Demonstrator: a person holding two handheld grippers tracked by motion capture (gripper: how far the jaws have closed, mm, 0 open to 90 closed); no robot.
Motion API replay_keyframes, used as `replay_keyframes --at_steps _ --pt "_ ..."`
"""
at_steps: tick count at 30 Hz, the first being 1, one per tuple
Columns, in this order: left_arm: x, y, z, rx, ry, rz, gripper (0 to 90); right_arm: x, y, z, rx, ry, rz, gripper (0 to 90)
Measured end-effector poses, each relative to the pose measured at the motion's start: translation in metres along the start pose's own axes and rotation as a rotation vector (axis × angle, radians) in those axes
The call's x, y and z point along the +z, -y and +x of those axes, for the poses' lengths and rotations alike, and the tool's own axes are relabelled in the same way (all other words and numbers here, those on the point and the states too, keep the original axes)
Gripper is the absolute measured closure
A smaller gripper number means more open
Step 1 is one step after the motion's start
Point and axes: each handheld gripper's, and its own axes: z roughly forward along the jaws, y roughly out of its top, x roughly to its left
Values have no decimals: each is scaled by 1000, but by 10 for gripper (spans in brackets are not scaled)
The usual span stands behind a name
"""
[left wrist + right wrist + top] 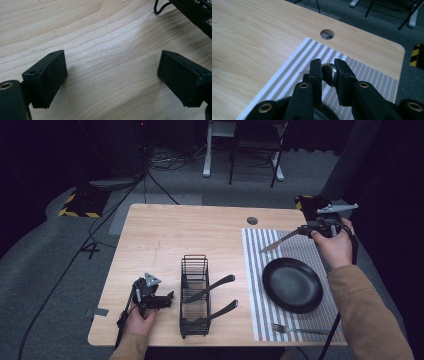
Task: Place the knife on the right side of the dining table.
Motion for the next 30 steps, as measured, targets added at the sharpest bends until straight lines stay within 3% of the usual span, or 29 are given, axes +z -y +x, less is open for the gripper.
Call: replay_keyframes --at_steps 10,30 --pt "0 0 0 -1 0 1 94 8 13 -19 22 59 35 687" --pt "0 0 0 -1 -1 1 94 28 42 -47 84 117 92 568"
